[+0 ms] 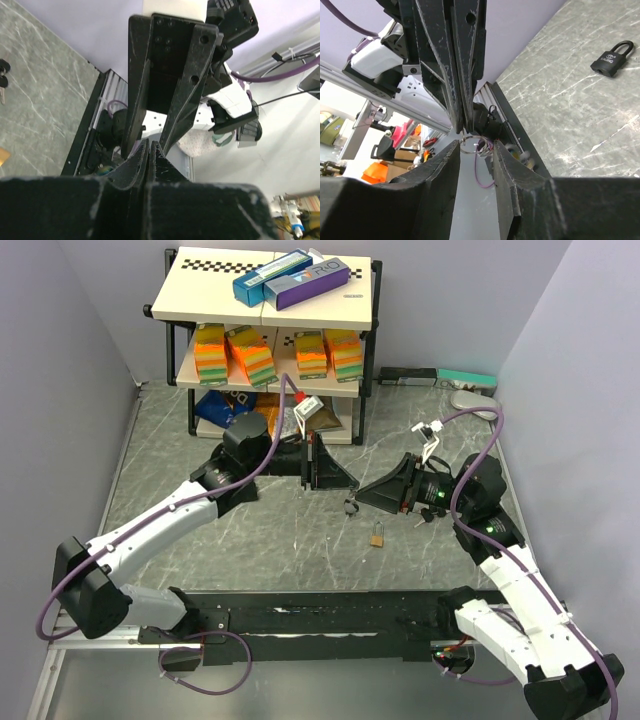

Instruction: Unlock with the key

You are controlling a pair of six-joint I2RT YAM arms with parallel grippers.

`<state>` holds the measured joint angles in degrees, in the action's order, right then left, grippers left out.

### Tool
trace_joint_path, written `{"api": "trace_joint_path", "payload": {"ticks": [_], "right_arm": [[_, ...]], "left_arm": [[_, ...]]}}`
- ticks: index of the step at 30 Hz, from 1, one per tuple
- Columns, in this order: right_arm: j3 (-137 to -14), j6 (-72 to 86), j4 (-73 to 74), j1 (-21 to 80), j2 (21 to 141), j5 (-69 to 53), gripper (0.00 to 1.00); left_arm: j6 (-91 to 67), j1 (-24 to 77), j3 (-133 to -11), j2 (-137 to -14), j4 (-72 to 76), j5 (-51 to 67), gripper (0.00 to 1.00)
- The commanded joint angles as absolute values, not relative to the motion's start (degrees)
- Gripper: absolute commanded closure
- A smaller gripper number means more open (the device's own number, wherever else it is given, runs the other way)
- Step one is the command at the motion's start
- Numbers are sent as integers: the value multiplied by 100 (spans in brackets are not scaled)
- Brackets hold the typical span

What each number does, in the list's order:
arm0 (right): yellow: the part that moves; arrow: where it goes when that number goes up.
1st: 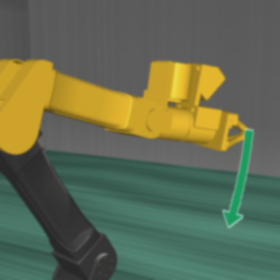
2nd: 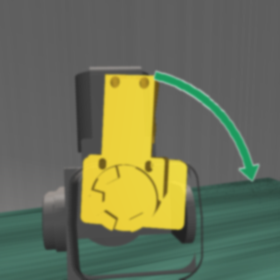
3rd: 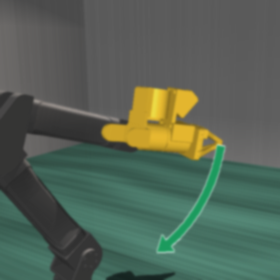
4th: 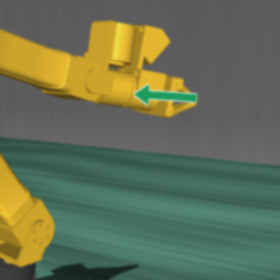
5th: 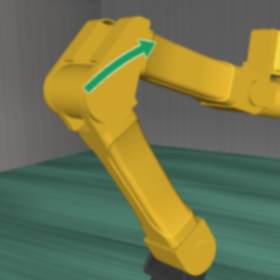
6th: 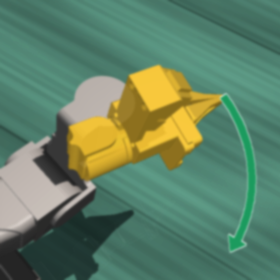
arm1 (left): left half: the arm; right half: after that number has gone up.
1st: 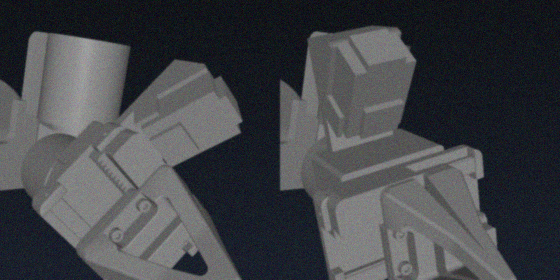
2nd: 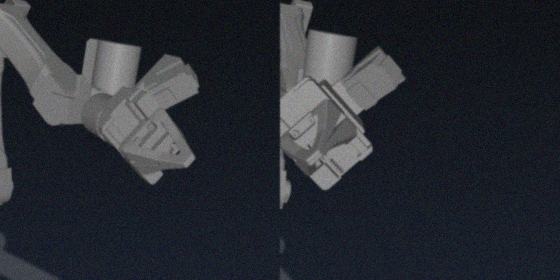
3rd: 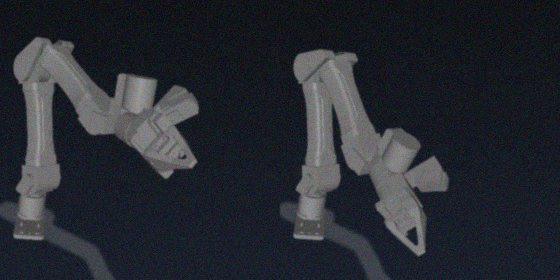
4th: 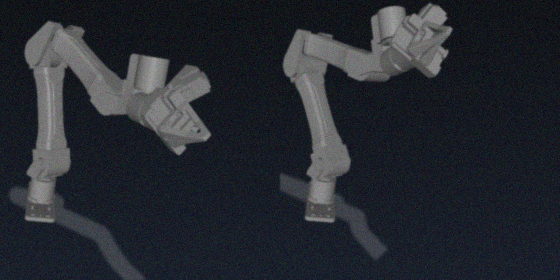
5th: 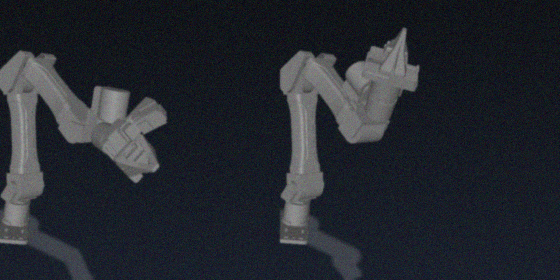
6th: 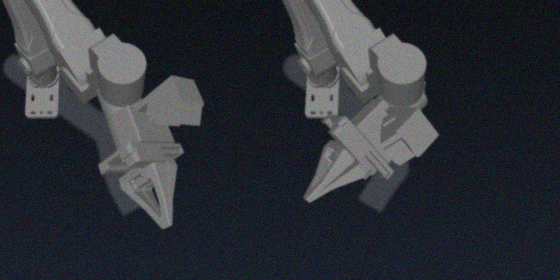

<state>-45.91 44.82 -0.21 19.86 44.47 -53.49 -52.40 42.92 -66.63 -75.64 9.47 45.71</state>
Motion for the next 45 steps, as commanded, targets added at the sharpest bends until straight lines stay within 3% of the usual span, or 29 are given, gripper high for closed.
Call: {"api": "trace_joint_path", "payload": {"ticks": [1,17,35,45], "right_arm": [[-4790,4491,-272,1978,4386,-5458,60],[-4720,4658,-598,1978,4403,-5616,75],[-4667,4658,-633,1995,4526,-5757,77],[-4649,4632,-633,1986,4579,-5757,91]], "left_arm": [[-5001,4280,-6978,-7576,853,4887,99],[-5124,4272,-6917,-7638,1055,4939,99],[-5203,4280,-6987,-7796,1195,4975,99],[-5256,4280,-7005,-7866,1318,5036,99]]}}
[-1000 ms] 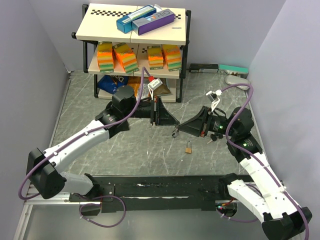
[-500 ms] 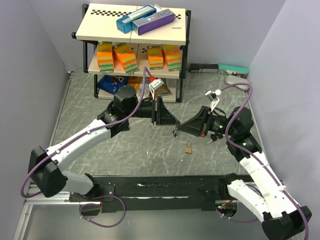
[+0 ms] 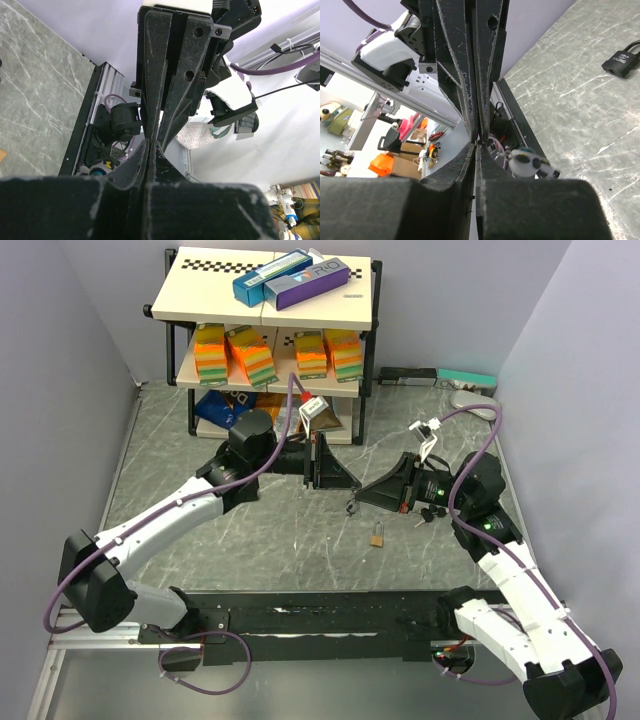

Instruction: Unlock with the key

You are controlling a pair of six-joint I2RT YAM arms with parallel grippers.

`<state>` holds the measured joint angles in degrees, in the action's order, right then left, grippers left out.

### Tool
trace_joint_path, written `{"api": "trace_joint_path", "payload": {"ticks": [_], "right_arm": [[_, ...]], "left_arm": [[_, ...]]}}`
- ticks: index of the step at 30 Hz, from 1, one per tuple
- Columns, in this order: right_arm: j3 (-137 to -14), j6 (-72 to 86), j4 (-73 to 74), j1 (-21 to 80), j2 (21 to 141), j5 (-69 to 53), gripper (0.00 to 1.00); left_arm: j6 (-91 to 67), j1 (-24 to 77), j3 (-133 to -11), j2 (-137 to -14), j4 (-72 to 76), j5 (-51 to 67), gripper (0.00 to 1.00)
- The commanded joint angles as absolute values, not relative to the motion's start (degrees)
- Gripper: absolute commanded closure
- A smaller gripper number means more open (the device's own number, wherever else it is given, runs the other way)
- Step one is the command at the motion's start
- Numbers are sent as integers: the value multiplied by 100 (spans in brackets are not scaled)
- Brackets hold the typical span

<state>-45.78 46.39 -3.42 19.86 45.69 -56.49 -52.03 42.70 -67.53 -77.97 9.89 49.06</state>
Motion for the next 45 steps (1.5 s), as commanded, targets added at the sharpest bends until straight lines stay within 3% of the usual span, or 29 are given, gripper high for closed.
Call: {"api": "trace_joint_path", "payload": {"ticks": [1,3,10,11,13,14,16,17,22,24,28,35,45], "right_arm": [[-4649,4623,-642,1986,4588,-5748,96],[-4658,4614,-633,1986,4588,-5739,100],[-4527,4781,-809,1978,4562,-5608,100],[-4500,4807,-843,1969,4562,-5555,100],[-4404,4895,-914,1925,4526,-5450,100],[-4360,4922,-940,1916,4518,-5423,100],[-4272,5001,-976,1767,4456,-5379,100],[-4245,5001,-967,1688,4413,-5362,100],[-4368,4501,-90,1196,4228,-5222,100],[-4647,4001,924,994,4166,-5002,100],[-5202,3183,2380,405,3912,-3887,100],[-5879,2558,3708,202,3604,-2261,100],[-5845,2575,4166,193,2962,-1626,100]], "left_arm": [[-5256,4280,-7022,-7884,1318,5045,99],[-5265,4272,-7014,-7901,1336,5062,99],[-5133,4280,-7101,-7954,1152,4905,96],[-5098,4272,-7093,-7945,1108,4826,74],[-5054,4272,-7084,-7919,1099,4694,50],[-5002,4271,-7075,-7902,1081,4519,28],[-4922,4280,-7049,-7805,976,4282,18],[-4757,4280,-7049,-7779,871,4063,7],[-4106,4666,-7250,-7681,-174,2306,7],[-4069,4973,-7382,-7865,-508,1500,8],[-4402,5247,-7514,-8357,-1412,643,12],[-4377,5668,-9014,-10077,-3057,202,16],[-4307,6029,-10634,-12180,-4403,422,30]]}}
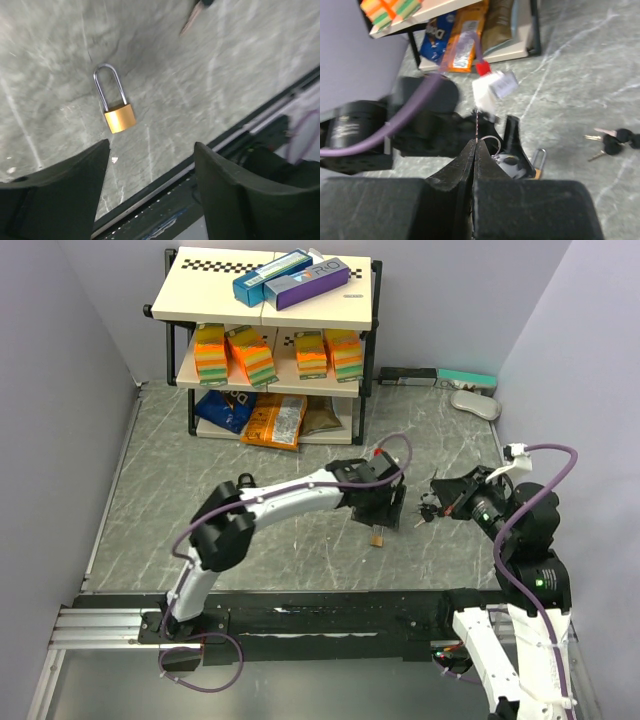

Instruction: Unlock with the key

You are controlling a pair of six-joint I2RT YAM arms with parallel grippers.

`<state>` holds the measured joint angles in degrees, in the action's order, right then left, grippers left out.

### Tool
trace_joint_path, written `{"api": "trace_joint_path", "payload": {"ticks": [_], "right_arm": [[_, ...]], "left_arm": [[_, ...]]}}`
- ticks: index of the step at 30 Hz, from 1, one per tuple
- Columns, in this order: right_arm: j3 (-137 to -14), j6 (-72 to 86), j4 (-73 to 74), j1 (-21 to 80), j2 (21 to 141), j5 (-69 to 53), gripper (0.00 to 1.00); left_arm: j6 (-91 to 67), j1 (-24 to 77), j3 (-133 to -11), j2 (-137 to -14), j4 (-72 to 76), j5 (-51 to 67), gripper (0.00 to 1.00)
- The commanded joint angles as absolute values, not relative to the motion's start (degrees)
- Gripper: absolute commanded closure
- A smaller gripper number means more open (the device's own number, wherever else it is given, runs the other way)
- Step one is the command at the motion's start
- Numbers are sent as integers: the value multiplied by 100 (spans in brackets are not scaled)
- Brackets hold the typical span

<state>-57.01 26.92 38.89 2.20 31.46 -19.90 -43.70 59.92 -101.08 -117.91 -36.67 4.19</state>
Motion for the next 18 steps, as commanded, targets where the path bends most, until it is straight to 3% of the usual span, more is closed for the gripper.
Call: {"api": "trace_joint_path", "payload": {"ticks": [1,9,18], "right_arm": [[-5853,2593,4175,193,2979,-1669,100],[-5713,2733,3964,193,2988,-1916,100],[-5625,2848,3859,193,2988,-2136,100]], "left_arm": [[-4315,6038,-10774,-12277,-4456,439,31],[-4237,6135,-11136,-12937,-4904,220,42],[-4140,6152,-11162,-13183,-4781,194,43]]}}
